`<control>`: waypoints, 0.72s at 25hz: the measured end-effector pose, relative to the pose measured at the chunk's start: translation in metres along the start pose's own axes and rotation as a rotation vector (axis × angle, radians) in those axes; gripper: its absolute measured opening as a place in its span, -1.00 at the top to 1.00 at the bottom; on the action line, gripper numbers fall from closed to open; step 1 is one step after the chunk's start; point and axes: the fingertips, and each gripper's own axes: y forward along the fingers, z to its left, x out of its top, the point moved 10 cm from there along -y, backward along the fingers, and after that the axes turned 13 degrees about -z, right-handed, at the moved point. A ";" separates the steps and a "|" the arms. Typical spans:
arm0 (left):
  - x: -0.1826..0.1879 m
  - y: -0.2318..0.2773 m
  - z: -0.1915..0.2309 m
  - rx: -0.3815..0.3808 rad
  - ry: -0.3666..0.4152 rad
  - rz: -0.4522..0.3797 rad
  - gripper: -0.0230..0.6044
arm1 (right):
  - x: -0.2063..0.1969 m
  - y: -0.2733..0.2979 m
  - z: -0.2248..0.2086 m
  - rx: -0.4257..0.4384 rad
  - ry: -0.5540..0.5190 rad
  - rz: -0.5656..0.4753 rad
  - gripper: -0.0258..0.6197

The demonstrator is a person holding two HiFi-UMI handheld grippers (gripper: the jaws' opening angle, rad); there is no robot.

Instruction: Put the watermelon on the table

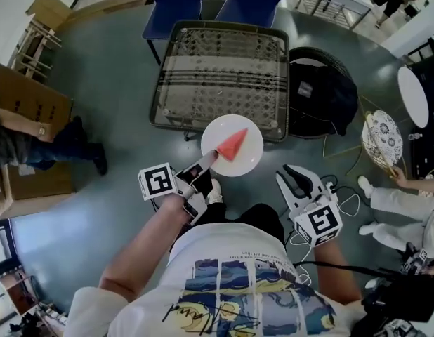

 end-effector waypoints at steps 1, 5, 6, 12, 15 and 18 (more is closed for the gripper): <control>0.015 0.008 0.002 -0.003 0.002 0.005 0.84 | 0.004 0.012 0.000 -0.010 0.006 0.002 0.68; 0.067 0.045 0.012 0.007 0.019 0.012 0.84 | 0.013 0.055 -0.009 -0.017 0.030 0.025 0.68; 0.077 0.057 0.018 0.007 0.021 0.014 0.84 | 0.012 0.065 -0.015 -0.017 0.033 0.031 0.68; 0.112 0.131 0.049 0.029 0.024 0.005 0.85 | 0.008 0.115 -0.067 0.003 0.048 0.028 0.68; 0.122 0.171 0.057 0.020 0.001 -0.004 0.85 | 0.014 0.136 -0.104 0.023 0.052 0.020 0.68; 0.127 0.215 0.076 0.021 -0.036 -0.006 0.85 | 0.012 0.157 -0.146 0.047 0.035 0.031 0.68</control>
